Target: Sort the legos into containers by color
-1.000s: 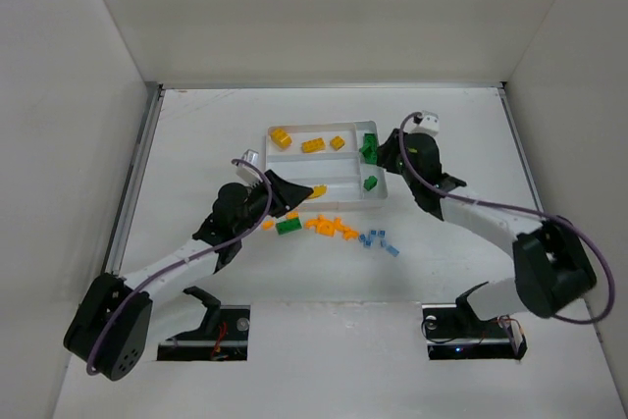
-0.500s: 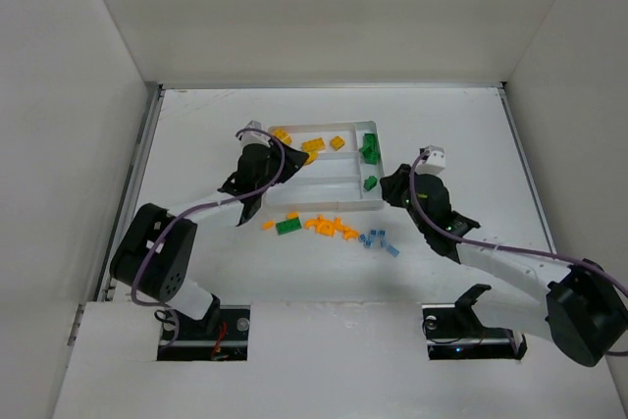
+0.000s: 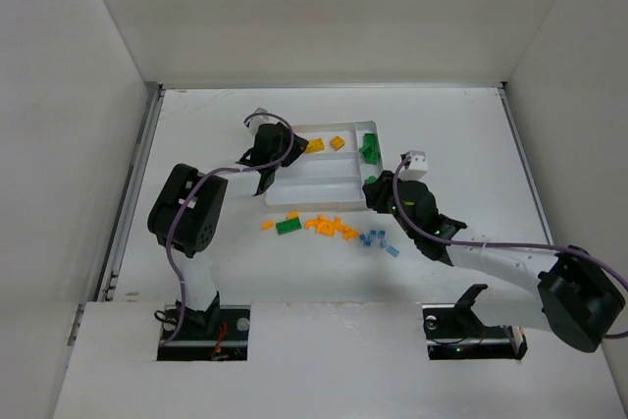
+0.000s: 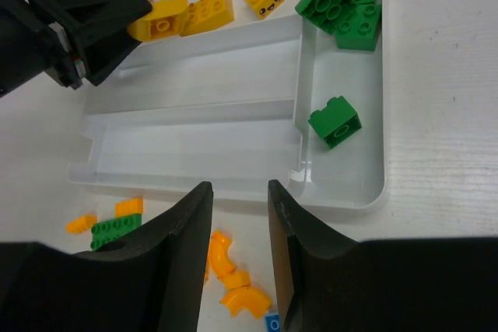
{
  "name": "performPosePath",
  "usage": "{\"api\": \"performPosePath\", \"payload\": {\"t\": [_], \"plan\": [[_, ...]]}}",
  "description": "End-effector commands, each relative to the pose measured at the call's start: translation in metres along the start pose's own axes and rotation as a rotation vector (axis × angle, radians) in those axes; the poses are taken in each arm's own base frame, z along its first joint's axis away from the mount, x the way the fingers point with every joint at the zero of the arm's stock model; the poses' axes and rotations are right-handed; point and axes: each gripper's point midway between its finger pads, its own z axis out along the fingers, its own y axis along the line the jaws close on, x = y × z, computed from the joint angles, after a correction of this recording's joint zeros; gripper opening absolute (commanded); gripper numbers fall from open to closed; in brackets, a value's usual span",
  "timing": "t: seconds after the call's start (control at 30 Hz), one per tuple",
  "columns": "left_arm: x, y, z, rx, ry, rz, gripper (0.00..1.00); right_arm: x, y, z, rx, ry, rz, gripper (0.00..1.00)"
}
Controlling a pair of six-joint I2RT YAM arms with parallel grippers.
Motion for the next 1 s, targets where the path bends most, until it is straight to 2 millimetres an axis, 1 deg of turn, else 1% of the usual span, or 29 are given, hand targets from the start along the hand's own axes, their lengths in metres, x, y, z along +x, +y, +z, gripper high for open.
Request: {"api": "performPosePath", "payload": {"t": [0.0, 0.03, 0.13, 0.23, 0.3, 0.4, 0.5, 0.53, 0.6, 0.67, 0.7, 0.73, 0.77, 0.87, 0.97], "plan": [[-0.031, -0.027, -0.001, 0.043, -0.088, 0.022, 0.20, -0.022, 0.015, 0.001, -0.040, -0.076, 0.015, 0.41], [-0.032, -0.029, -0.002, 0.047, -0.091, 0.030, 0.23, -0.021, 0.015, 0.002, -0.039, -0.071, 0.013, 0.41], [-0.038, -0.033, -0.005, 0.055, -0.108, 0.055, 0.24, -0.019, 0.015, 0.004, -0.037, -0.060, 0.006, 0.41], [-0.038, -0.030, -0.006, 0.045, -0.111, 0.064, 0.27, -0.018, 0.017, 0.005, -0.041, -0.060, -0.004, 0.44], [-0.037, -0.027, -0.008, 0.039, -0.104, 0.063, 0.34, -0.015, 0.017, 0.007, -0.038, -0.049, -0.012, 0.46], [-0.037, -0.027, -0.015, 0.040, -0.110, 0.082, 0.48, -0.013, 0.023, 0.006, -0.054, -0.041, -0.039, 0.52], [-0.041, -0.032, -0.026, 0.052, -0.123, 0.104, 0.55, -0.010, 0.030, 0.006, -0.071, -0.037, -0.055, 0.55], [-0.043, -0.035, -0.033, 0.062, -0.129, 0.117, 0.57, -0.008, 0.033, 0.006, -0.078, -0.031, -0.066, 0.54], [-0.048, -0.040, -0.049, 0.075, -0.156, 0.149, 0.57, -0.002, 0.041, 0.006, -0.103, -0.010, -0.094, 0.51], [-0.048, -0.039, -0.066, 0.077, -0.177, 0.174, 0.54, 0.008, 0.056, 0.005, -0.154, 0.021, -0.130, 0.42], [-0.046, -0.037, -0.076, 0.076, -0.186, 0.186, 0.50, 0.014, 0.065, 0.004, -0.182, 0.040, -0.144, 0.35], [-0.043, -0.031, -0.090, 0.069, -0.192, 0.200, 0.46, 0.017, 0.070, 0.004, -0.195, 0.051, -0.147, 0.29], [-0.039, -0.025, -0.101, 0.062, -0.193, 0.214, 0.44, 0.019, 0.074, 0.004, -0.202, 0.059, -0.147, 0.27], [-0.020, -0.001, -0.133, 0.029, -0.175, 0.271, 0.41, 0.022, 0.080, 0.002, -0.215, 0.064, -0.150, 0.26], [0.001, 0.031, -0.159, -0.044, -0.127, 0.329, 0.41, 0.025, 0.080, 0.002, -0.217, 0.072, -0.151, 0.27]]}}
